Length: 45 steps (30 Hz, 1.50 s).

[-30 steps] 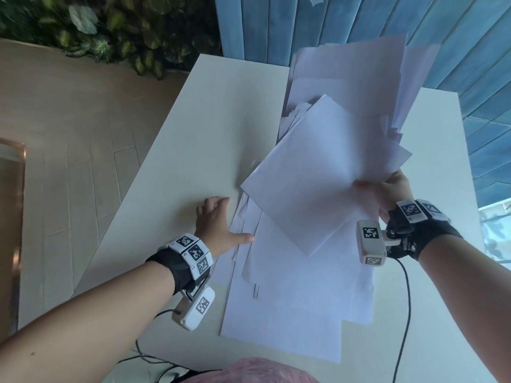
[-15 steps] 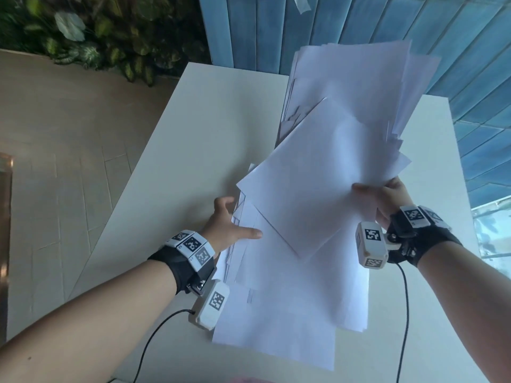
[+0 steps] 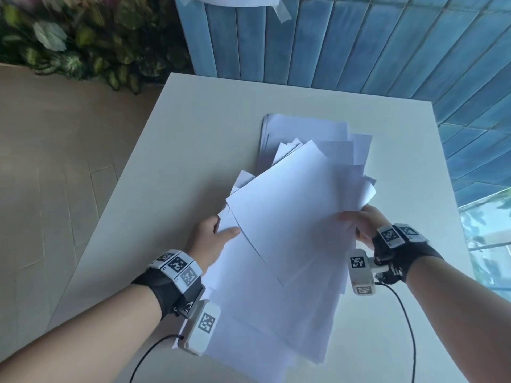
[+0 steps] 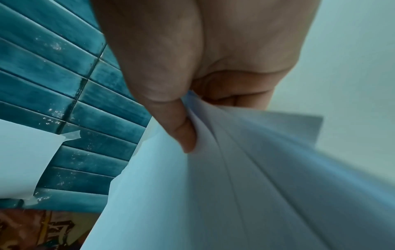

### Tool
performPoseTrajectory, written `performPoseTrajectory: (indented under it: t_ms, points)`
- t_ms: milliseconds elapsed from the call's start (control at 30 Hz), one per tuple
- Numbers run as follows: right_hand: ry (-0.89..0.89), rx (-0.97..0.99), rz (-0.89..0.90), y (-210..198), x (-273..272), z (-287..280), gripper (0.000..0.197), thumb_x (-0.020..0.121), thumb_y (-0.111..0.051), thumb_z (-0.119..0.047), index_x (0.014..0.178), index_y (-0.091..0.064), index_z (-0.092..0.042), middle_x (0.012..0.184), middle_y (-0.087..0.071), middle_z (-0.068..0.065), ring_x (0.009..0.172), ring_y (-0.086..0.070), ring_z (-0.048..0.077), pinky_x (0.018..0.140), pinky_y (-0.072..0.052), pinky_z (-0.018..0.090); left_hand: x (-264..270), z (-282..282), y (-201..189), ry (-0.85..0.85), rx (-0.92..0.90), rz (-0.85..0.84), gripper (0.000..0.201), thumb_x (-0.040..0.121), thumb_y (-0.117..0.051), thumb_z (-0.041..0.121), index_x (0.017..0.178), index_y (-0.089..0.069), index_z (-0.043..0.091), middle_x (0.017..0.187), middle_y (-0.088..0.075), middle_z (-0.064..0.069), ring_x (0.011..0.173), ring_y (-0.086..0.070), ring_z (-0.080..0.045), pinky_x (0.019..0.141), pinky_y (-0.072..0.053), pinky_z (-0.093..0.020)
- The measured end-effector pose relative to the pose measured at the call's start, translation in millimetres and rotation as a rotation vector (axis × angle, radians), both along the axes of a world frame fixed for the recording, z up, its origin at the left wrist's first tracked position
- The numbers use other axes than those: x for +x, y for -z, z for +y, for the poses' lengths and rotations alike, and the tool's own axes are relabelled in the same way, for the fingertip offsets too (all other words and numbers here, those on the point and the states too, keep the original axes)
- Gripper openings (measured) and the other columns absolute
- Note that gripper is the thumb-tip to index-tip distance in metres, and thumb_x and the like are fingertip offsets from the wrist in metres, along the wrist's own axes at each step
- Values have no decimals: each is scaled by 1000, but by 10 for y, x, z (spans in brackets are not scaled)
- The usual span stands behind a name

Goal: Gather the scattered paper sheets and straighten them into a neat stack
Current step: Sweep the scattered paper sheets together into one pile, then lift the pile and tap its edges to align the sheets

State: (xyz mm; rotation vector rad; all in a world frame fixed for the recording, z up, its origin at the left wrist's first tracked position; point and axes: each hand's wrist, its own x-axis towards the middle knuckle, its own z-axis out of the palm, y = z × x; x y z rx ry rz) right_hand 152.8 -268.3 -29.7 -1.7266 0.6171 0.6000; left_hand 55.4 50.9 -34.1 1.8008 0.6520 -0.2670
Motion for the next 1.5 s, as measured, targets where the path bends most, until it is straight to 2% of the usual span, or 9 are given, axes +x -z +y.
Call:
performPoseTrajectory:
  t_ms: [200,333,433,767,900,1033,1300,1400,1500]
  points:
    - [-44,40,34,-68,-74,-18,33,73,-73,-3,104,-64,4,103,-70,25,88,-69,36,82,-56,42,-26,59,54,-68,-79,-18,30,80,-75,27,73,-53,7,62,-48,1,56,-40,-16,56,-36,-26]
    - [22,-6,-38,34,-27,-71,59,43,-85,-20,96,-68,-1,103,-67,31,92,-68,43,90,-48,62,-33,43,-7,-79,-180,13,14,81,-75,22,91,-71,14,87,-75,-2,80,-71,-22,77,-58,-40]
    - [33,-20,-106,93,-26,-59,71,33,-85,-19,101,-66,-11,98,-73,16,87,-70,37,83,-55,55,-20,32,-46,-150,-227,23,26,74,-79,23,98,-72,13,96,-76,-7,90,-73,-26,83,-58,-47]
    - [-182,-43,-61,-99,-41,-14,42,55,-75,-5,97,-69,-6,93,-74,17,88,-70,37,87,-53,55,210,115,-223,-97,-403,69,45,80,-65,50,117,-68,24,117,-71,6,109,-65,-15,98,-46,-39]
    - [-226,-30,-95,-83,-53,-6,57,51,-77,-9,106,-65,-12,99,-73,12,92,-70,31,89,-54,48,278,130,-111,-47,-169,26,42,74,-80,26,111,-67,11,107,-74,-2,102,-69,-21,93,-52,-38]
    - [-204,-91,-155,-69,-84,45,56,65,-78,-1,113,-54,-16,97,-68,4,86,-66,21,74,-52,32,321,89,-2,-147,-114,2,72,60,-76,52,107,-59,0,95,-62,0,85,-57,-16,87,-48,-39]
    - [-223,-125,-226,-123,-79,47,39,70,-80,-15,103,-59,-15,92,-69,-2,82,-65,13,71,-48,27,441,-4,43,23,245,-56,52,71,-66,53,81,-50,4,70,-44,-9,66,-46,-27,65,-41,-36]
    - [-174,-116,-203,-111,-73,57,64,60,-86,-9,111,-46,-15,94,-67,0,86,-67,20,79,-53,37,466,-22,-10,188,266,20,80,64,-69,64,126,-54,16,119,-59,-2,117,-56,-24,95,-45,-35]
    - [-226,-94,-160,-90,-110,69,77,48,-88,-16,114,-49,-15,103,-68,5,93,-67,25,84,-56,44,535,-47,-64,280,300,64,87,54,-72,70,126,-49,28,131,-47,-7,128,-44,-26,106,-41,-39]
